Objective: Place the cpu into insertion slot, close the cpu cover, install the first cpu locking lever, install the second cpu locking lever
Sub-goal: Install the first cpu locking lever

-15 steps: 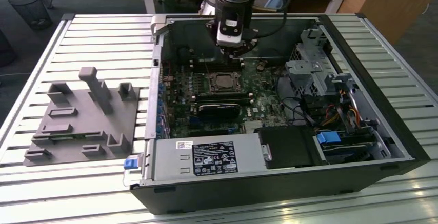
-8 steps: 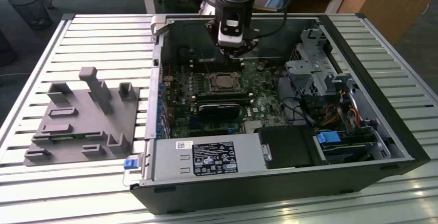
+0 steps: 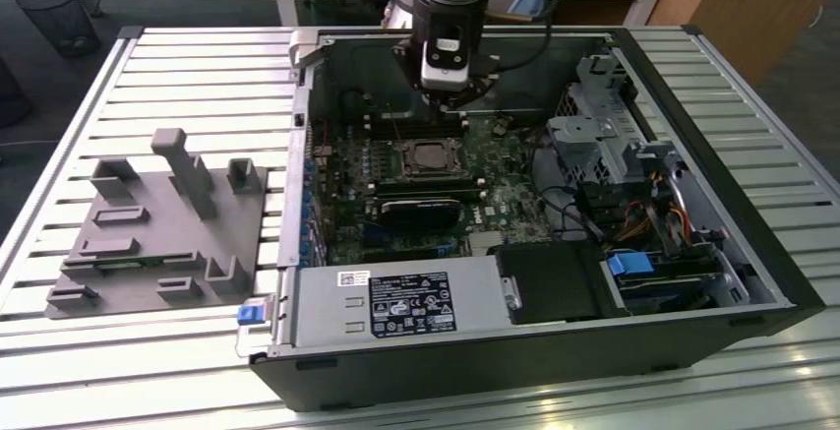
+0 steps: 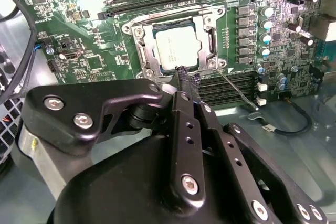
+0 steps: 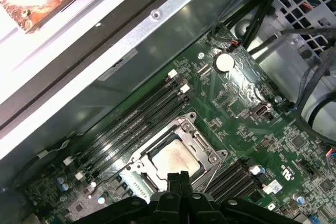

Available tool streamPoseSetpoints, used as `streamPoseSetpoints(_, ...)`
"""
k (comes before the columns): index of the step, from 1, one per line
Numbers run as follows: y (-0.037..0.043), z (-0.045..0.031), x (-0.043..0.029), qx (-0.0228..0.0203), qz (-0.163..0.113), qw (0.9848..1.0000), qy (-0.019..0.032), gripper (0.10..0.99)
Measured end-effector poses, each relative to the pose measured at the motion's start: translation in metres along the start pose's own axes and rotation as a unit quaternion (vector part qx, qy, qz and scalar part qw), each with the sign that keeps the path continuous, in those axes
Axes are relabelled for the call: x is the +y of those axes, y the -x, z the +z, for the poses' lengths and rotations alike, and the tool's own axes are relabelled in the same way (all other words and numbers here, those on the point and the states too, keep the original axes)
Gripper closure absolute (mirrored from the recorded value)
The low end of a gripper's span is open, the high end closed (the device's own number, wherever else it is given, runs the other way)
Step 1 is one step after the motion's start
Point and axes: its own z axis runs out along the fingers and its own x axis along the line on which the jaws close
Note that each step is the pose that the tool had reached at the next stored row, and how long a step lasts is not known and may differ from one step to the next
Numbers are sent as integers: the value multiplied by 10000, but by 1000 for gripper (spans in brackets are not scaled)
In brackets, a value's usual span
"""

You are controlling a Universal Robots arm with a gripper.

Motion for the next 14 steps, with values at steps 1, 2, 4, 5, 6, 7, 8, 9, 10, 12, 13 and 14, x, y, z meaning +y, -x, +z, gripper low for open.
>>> streamPoseSetpoints(1,0,0,0,2,-52,10000,-2,980)
streamPoseSetpoints(2,0,0,0,4,-107,9999,-3,980)
streamPoseSetpoints(4,0,0,0,8,-241,9997,-6,980)
streamPoseSetpoints(5,0,0,0,10,-304,9995,-7,980)
streamPoseSetpoints(6,0,0,0,12,-358,9994,-8,980)
streamPoseSetpoints(7,0,0,0,14,-406,9992,-10,980)
streamPoseSetpoints(8,0,0,0,15,-454,9990,-11,980)
streamPoseSetpoints(9,0,0,0,17,-511,9987,-12,980)
streamPoseSetpoints(10,0,0,0,19,-564,9984,-13,980)
streamPoseSetpoints(12,0,0,0,23,-670,9977,-16,980)
streamPoseSetpoints(13,0,0,0,24,-720,9974,-17,980)
streamPoseSetpoints(14,0,0,0,26,-766,9971,-18,980)
